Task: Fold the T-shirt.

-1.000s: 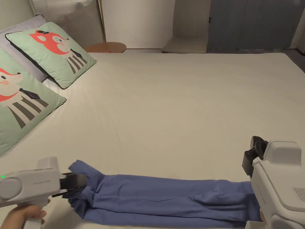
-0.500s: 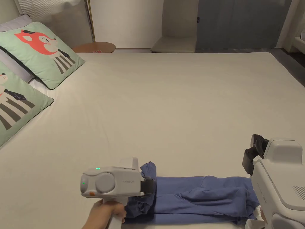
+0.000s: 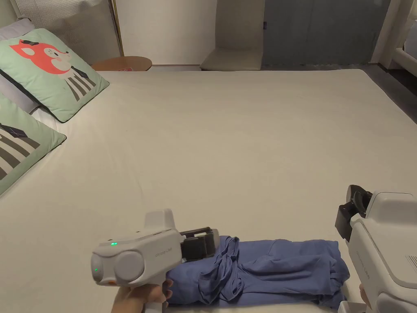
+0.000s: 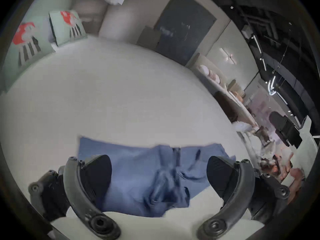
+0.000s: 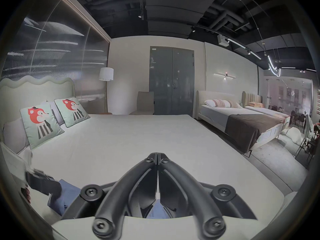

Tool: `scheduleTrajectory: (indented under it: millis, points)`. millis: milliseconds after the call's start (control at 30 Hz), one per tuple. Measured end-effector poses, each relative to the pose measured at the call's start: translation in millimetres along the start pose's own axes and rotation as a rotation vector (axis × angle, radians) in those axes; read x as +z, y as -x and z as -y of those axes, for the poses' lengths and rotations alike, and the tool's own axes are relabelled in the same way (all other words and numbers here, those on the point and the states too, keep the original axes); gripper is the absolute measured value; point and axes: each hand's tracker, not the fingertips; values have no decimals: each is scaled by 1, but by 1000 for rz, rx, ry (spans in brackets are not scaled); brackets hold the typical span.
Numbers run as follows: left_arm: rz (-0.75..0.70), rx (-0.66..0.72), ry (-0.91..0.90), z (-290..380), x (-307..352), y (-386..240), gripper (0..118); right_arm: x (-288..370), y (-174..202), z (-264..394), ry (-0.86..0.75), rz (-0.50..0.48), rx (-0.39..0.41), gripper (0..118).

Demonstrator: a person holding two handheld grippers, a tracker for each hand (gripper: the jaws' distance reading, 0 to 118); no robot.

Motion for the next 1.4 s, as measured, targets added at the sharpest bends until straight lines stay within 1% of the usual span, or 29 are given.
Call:
scheduleTrajectory:
  millis: [67, 100, 133, 167, 200, 233, 267, 300, 333, 400, 500, 700, 733, 767, 900, 1033, 1067, 1100, 1133, 1267, 1333, 1400]
  points:
    - [-119, -49, -99, 0, 16, 3, 106, 0, 2, 0, 1, -7, 2, 1]
    - [-172, -74, -145, 0, 23, 6, 100, 0, 3, 0, 1, -12, 2, 1]
    - [-204, -105, -190, 2, 29, 10, 97, 0, 4, 0, 1, -14, 3, 1]
    - [-232, -127, -222, 4, 33, 14, 97, 0, 5, 0, 1, -17, 5, 1]
    - [-259, -156, -235, 5, 38, 14, 79, 0, 6, 0, 2, -18, 5, 1]
    - [-299, -171, -240, 8, 38, 16, 46, -1, 6, 1, 3, -20, 4, 1]
    - [-327, -185, -227, 11, 35, 18, 19, -2, 6, 1, 3, -21, 2, 1]
    - [-332, -198, -211, 15, 32, 21, 3, -2, 7, 1, 4, -23, 1, 1]
    - [-323, -191, -200, 23, 22, 29, 1, -2, 7, 2, 5, -24, 0, 1]
    - [-318, -201, -175, 35, 12, 31, 0, -1, 8, 0, 7, -27, -1, 1]
    - [-343, -283, -91, 50, -2, 15, 0, 2, 7, -1, 9, -28, 3, 1]
    - [-263, -354, 34, 84, -43, -5, 0, 6, -1, -2, 15, -10, 8, 1]
    - [-247, -357, 50, 84, -35, -25, 0, 7, -3, -2, 15, -5, 8, 1]
    - [-231, -355, 66, 87, -38, -32, 0, 6, -5, -1, 15, 0, 7, 1]
    - [-159, -351, 91, 100, -54, -52, 0, 7, -13, 0, 15, 20, 1, 1]
    - [-143, -377, 92, 107, -65, -73, 0, 8, -18, 1, 16, 31, -4, 1]
    - [-136, -369, 92, 107, -65, -77, 0, 8, -19, 2, 16, 36, -5, 1]
    - [-82, -335, 102, 106, -66, -80, 0, 9, -21, 2, 15, 39, -10, 1]
    - [-67, -316, 101, 107, -68, -80, 0, 9, -21, 2, 16, 41, -16, 1]
    - [-72, -327, 101, 101, -63, -83, 0, 9, -22, 2, 18, 42, -18, 1]
    - [15, -214, 101, 85, -50, -71, 0, 5, -22, 5, 16, 36, -16, 1]
    - [53, -120, 72, 68, -37, -53, 0, 5, -22, 4, 13, 30, -16, 1]
